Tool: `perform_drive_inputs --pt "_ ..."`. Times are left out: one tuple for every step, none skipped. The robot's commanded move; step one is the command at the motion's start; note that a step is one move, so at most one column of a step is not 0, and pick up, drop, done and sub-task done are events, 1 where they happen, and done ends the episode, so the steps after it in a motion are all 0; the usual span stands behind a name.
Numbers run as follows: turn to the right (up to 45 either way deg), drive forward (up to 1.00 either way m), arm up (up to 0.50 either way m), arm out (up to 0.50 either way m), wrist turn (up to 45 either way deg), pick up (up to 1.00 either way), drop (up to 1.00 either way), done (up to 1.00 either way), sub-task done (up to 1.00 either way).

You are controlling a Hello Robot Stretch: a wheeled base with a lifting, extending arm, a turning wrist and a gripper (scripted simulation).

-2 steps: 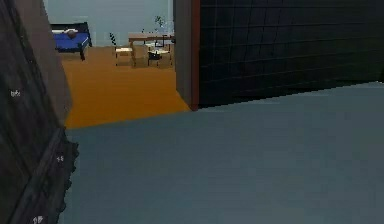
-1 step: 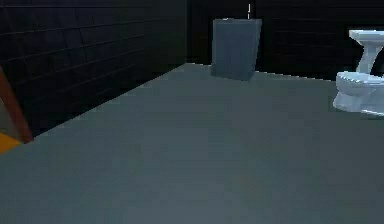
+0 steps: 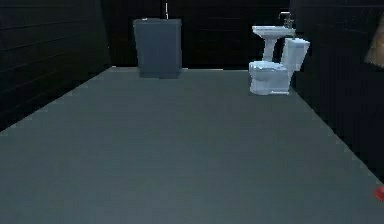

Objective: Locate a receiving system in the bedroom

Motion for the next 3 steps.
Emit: perform_drive_inputs --pt "0.0 0.15 0.00 0.00 0.0 0.00 0.00 0.00 0.00" --pt "-45.0 0.00 0.00 0.00 0.0 0.00 0.00 0.00 0.00" --pt "-36.0 0.00 0.00 0.00 0.0 0.00 0.00 0.00 0.00"
